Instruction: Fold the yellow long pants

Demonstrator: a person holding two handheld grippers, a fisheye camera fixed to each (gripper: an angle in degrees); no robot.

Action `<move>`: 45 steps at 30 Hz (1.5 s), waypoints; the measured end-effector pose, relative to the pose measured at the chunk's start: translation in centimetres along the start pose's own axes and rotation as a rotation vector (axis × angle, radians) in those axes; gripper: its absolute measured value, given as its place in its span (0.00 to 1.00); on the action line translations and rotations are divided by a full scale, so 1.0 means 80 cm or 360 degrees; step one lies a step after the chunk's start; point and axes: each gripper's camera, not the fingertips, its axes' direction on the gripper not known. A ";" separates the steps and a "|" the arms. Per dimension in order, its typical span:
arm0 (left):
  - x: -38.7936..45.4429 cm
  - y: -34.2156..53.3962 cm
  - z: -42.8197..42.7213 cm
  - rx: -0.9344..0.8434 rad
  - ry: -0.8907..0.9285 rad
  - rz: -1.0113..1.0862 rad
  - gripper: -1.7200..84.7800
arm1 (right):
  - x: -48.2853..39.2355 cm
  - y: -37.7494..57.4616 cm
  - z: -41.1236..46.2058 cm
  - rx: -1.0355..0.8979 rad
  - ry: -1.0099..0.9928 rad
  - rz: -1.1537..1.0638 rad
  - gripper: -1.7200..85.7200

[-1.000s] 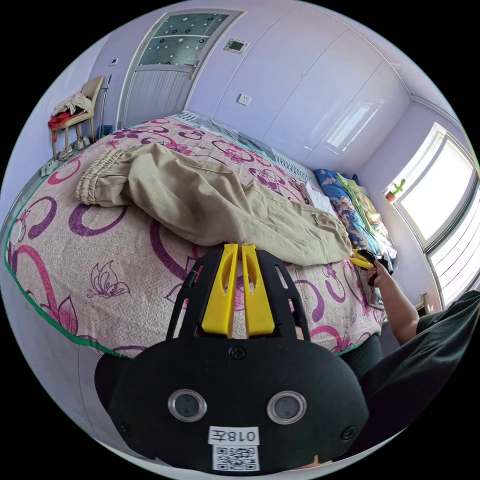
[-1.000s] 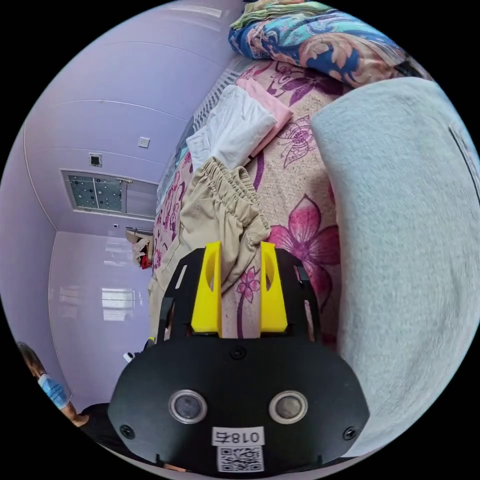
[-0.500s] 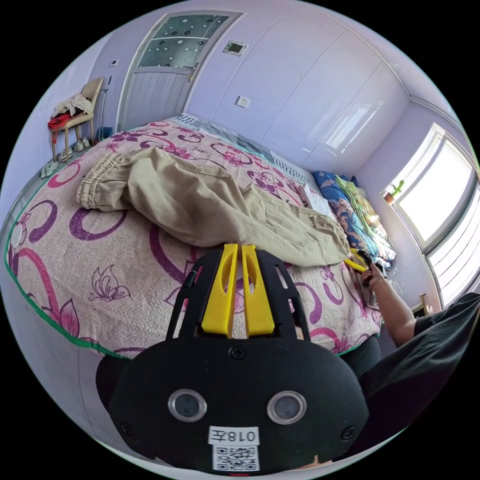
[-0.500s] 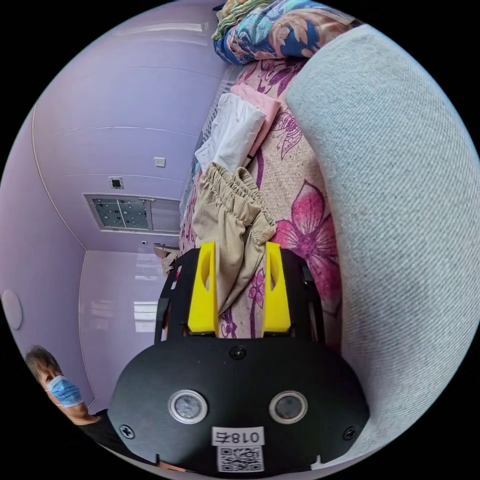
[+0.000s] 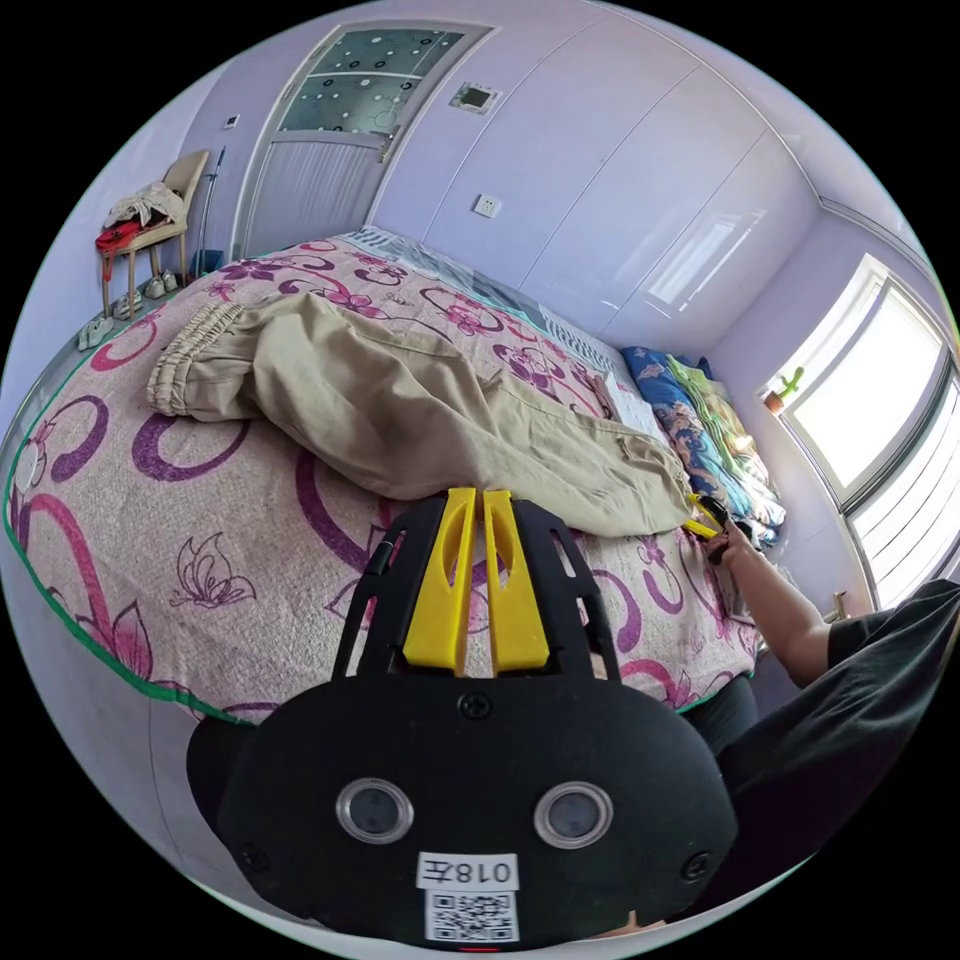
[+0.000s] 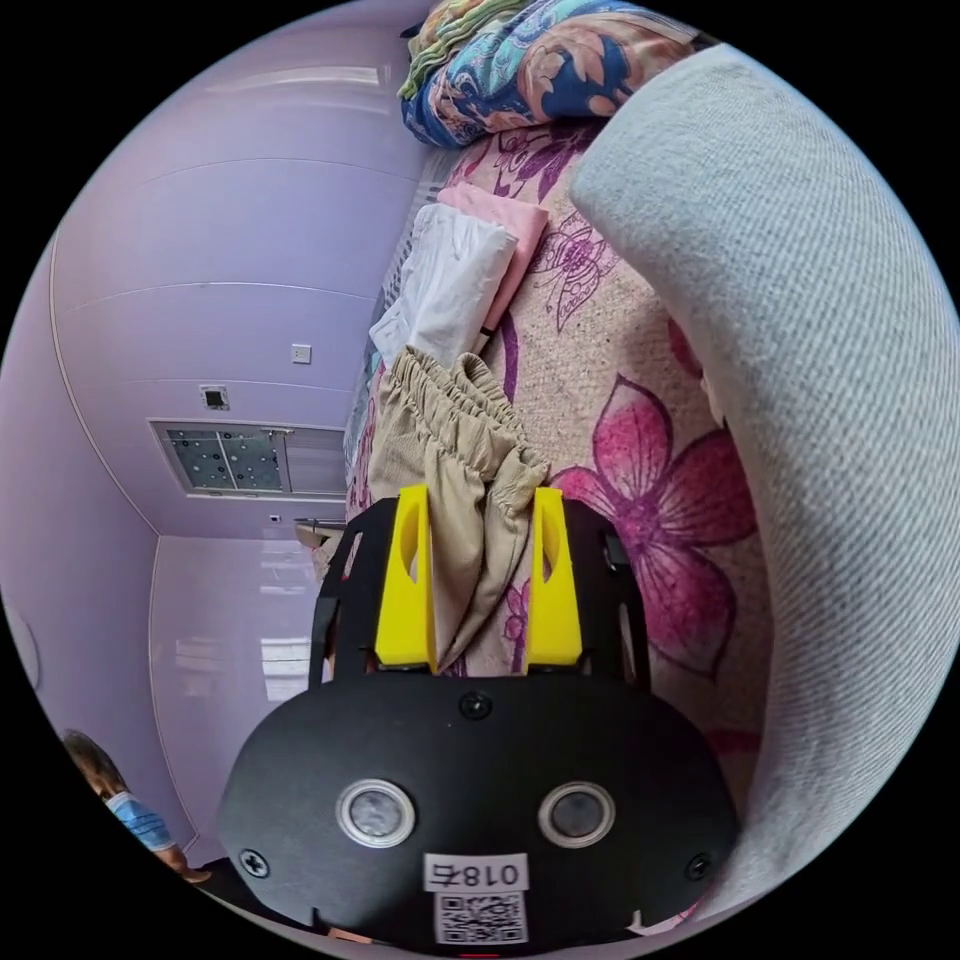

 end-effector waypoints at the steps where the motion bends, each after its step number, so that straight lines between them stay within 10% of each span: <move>1: -0.001 0.001 0.000 -0.0004 -0.0003 0.0005 0.01 | 0.004 0.003 -0.002 0.0026 -0.0002 0.0014 0.11; 13: 0.019 0.011 -0.070 0.0045 0.0017 0.0166 0.01 | -0.086 0.062 -0.137 0.0064 0.0056 -0.0571 0.05; 28: 0.038 0.114 -0.042 -0.0430 0.0031 0.0258 0.03 | 0.016 0.202 -0.271 0.0181 0.0276 -0.0407 0.05; 33: -0.023 0.118 -0.077 -0.0185 0.0366 -0.0077 0.11 | 0.070 0.219 -0.268 0.0196 0.0306 -0.0160 0.05; 38: -0.160 0.056 -0.144 0.0268 0.0010 -0.0672 0.22 | 0.074 0.234 -0.268 0.0227 0.0311 -0.0132 0.05; 45: -0.234 -0.050 -0.081 0.0070 -0.0068 -0.1029 0.23 | 0.065 0.251 -0.265 0.0244 0.0405 -0.0144 0.05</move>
